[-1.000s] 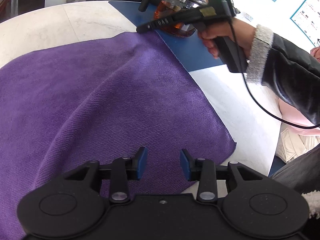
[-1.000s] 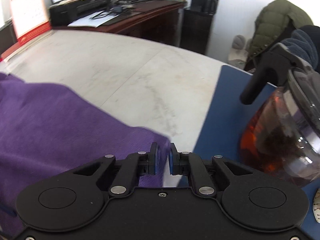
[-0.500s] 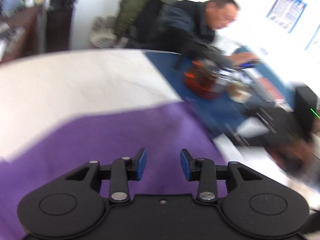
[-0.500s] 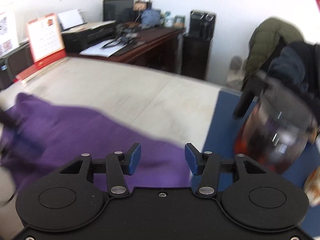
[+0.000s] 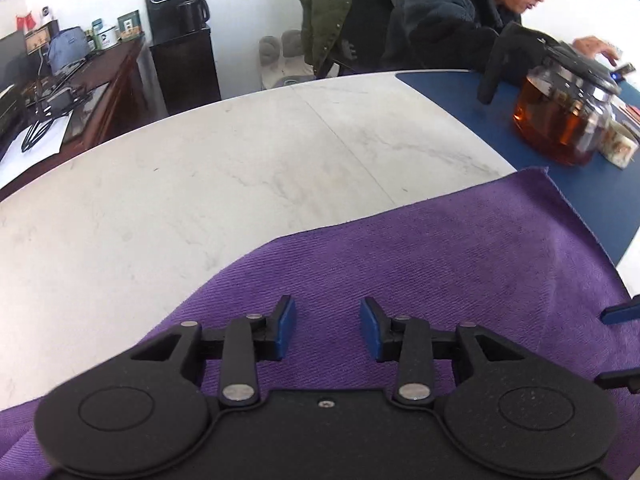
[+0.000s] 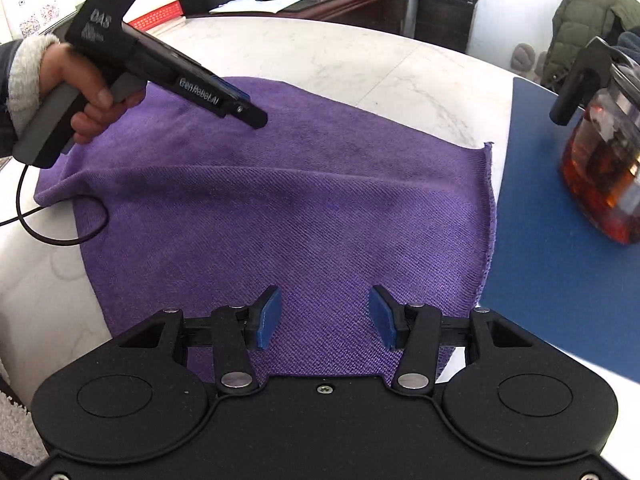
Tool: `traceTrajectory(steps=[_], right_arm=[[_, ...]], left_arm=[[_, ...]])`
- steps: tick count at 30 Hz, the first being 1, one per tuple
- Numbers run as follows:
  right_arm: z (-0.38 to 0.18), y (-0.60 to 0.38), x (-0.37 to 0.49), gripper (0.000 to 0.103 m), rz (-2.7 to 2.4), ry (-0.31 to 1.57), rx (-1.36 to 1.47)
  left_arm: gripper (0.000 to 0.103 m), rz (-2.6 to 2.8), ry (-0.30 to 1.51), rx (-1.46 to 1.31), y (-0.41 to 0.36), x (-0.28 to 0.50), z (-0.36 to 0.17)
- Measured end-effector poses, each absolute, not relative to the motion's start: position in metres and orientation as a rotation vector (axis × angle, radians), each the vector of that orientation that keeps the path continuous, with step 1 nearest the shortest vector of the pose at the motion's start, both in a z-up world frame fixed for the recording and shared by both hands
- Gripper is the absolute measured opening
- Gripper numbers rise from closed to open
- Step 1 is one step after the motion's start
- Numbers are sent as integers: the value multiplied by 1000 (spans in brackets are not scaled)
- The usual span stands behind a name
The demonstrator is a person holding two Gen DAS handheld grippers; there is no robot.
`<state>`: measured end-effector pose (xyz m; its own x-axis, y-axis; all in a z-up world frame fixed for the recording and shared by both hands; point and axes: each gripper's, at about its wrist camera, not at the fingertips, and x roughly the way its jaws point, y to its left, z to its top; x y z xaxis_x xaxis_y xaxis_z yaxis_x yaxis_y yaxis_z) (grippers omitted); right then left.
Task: Fold towel
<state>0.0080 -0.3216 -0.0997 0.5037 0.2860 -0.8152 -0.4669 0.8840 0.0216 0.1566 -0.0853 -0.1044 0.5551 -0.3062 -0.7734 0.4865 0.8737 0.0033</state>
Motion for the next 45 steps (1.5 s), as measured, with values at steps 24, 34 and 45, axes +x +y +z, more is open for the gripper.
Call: traceTrajectory(steps=[24, 34, 45], right_arm=[[-85, -341, 77, 49, 506, 885, -54], [-90, -388, 76, 49, 210, 867, 31], [-95, -307, -27, 49, 540, 844, -106]], left_arm=[[42, -534, 926, 83, -51, 82, -55], [42, -458, 1075, -2, -39, 14, -89], [42, -216, 1093, -82, 20, -18, -65]])
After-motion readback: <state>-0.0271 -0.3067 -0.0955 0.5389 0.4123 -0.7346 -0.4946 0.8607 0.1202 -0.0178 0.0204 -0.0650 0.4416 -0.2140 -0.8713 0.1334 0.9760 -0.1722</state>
